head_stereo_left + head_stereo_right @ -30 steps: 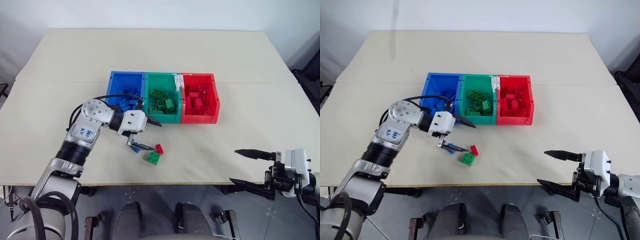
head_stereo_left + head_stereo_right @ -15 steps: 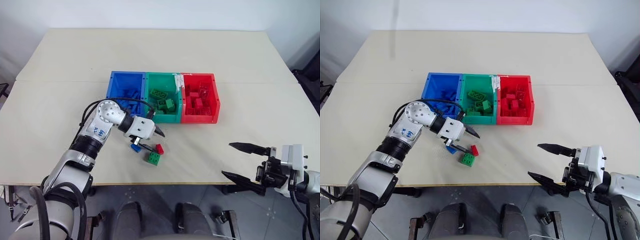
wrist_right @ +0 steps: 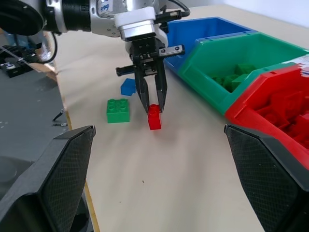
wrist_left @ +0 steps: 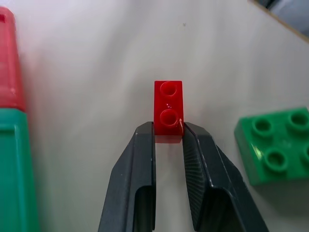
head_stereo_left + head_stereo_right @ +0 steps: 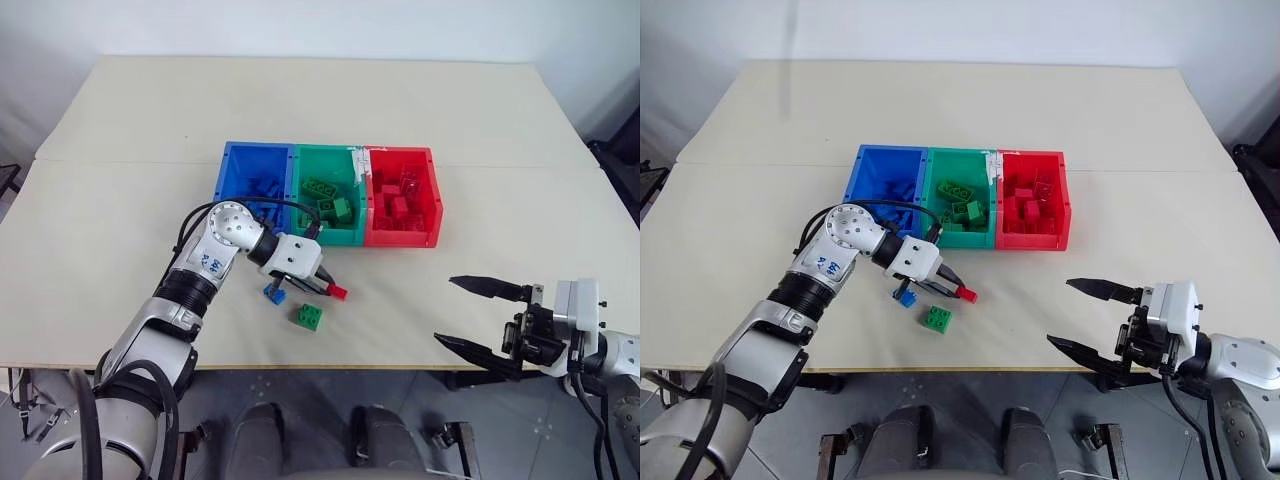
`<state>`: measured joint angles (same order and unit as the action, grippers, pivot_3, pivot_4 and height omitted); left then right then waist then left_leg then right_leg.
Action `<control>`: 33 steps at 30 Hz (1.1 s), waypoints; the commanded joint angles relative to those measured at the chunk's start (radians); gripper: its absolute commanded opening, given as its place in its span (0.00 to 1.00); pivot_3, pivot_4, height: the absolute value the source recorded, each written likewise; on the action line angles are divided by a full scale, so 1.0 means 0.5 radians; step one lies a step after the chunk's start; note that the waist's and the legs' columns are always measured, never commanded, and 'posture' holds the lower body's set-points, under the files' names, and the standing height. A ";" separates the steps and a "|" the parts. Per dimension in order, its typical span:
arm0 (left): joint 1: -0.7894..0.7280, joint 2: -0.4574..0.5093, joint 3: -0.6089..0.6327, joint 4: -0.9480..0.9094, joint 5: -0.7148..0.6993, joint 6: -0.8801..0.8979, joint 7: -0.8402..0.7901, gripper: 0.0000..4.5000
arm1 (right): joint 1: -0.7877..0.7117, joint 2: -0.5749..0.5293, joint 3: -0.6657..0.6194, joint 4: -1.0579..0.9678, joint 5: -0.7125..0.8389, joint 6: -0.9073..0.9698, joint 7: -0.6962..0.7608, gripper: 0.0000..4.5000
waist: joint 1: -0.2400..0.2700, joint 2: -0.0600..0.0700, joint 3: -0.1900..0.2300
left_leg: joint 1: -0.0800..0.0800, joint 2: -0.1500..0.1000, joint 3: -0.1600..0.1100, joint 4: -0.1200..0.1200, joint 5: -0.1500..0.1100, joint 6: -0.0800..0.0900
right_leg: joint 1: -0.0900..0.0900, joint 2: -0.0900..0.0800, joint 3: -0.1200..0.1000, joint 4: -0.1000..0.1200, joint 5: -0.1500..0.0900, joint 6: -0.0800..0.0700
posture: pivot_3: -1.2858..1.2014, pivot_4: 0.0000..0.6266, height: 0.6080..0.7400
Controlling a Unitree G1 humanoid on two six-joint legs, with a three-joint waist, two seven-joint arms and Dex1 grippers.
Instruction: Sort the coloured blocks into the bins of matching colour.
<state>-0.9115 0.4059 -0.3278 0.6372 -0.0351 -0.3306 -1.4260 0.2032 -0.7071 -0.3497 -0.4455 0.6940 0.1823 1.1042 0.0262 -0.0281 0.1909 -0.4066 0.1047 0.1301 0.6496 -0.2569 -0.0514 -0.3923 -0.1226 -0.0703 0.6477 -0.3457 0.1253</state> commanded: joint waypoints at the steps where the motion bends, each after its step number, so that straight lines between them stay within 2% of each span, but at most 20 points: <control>1: -0.015 -0.028 0.195 -0.195 -0.234 0.254 0.074 0.10 | -0.005 0.077 -0.088 -0.037 0.047 -0.028 -0.125 1.00 | -0.002 0.000 0.000 | 0.000 0.000 0.000 0.000 0.000 0.000 | 0.000 0.000 0.000 0.000 0.000 0.000 | 0.52 0.24 1.00; 6: -0.070 -0.136 0.369 -0.430 -0.424 0.861 0.351 0.10 | -0.002 0.204 -0.187 -0.038 0.054 -0.039 -0.344 1.00 | 0.002 0.000 0.000 | 0.000 0.000 -0.002 0.003 0.000 0.000 | 0.000 0.000 0.000 0.006 0.000 0.000 | 0.52 0.24 1.00; 8: -0.213 -0.251 0.398 -0.334 -0.377 0.980 0.586 0.10 | 0.003 0.236 -0.205 -0.032 0.009 -0.066 -0.415 1.00 | 0.011 -0.001 0.001 | 0.000 0.000 -0.004 0.006 0.000 0.000 | 0.001 0.000 0.000 0.009 0.000 0.000 | 0.52 0.24 1.00; 13: -0.525 -0.477 0.414 0.040 -0.235 1.068 1.041 0.10 | 0.013 0.268 -0.203 -0.041 -0.073 -0.094 -0.530 1.00 | 0.012 -0.002 0.001 | -0.004 -0.002 -0.008 0.015 0.001 0.003 | 0.003 0.000 0.000 0.009 0.000 0.001 | 0.52 0.24 1.00; 17: -0.707 -0.570 0.372 0.357 -0.096 1.111 1.298 0.10 | 0.028 0.283 -0.179 -0.080 -0.094 -0.098 -0.574 1.00 | -0.003 -0.002 0.001 | -0.004 -0.002 -0.008 0.013 0.001 0.003 | 0.002 0.000 0.000 0.009 0.000 0.001 | 0.52 0.24 1.00; 22: -0.770 -0.589 0.340 0.549 -0.011 1.109 1.291 0.10 | 0.008 0.295 -0.146 -0.123 -0.090 -0.093 -0.610 1.00 | -0.010 -0.001 0.001 | -0.002 -0.002 -0.007 0.003 0.003 -0.001 | -0.003 0.001 0.000 0.009 0.000 0.000 | 0.52 0.24 1.00; 24: -0.759 -0.586 0.344 0.565 -0.001 1.090 1.275 0.26 | -0.016 0.296 -0.128 -0.124 -0.089 -0.090 -0.621 1.00 | -0.004 -0.002 0.001 | -0.002 -0.002 -0.007 0.001 0.003 -0.001 | -0.003 0.002 0.000 0.009 0.000 0.000 | 0.52 0.24 1.00; 28: -0.724 -0.574 0.384 0.515 -0.028 1.018 1.228 0.53 | -0.070 0.292 -0.091 -0.098 -0.093 -0.098 -0.615 1.00 | -0.001 -0.002 0.001 | -0.004 -0.002 -0.007 0.000 0.003 -0.001 | -0.004 0.002 0.000 0.006 0.000 0.000 | 0.52 0.24 1.00; 33: -0.542 -0.391 0.483 0.271 -0.132 0.842 0.999 0.88 | -0.197 0.241 0.001 0.014 -0.106 -0.106 -0.467 1.00 | -0.014 -0.001 0.001 | -0.003 -0.002 -0.007 -0.001 0.003 -0.001 | -0.003 0.002 0.000 0.006 0.000 0.000 | 0.52 0.24 1.00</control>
<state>-1.1947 0.1784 -0.1171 0.8354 -0.0716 0.1299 -0.8813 0.1149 -0.5687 -0.3460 -0.4454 0.6367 0.1520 0.8449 0.0193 -0.0288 0.1913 -0.4074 0.1039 0.1269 0.6487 -0.2552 -0.0520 -0.3938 -0.1213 -0.0702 0.6508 -0.3458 0.1254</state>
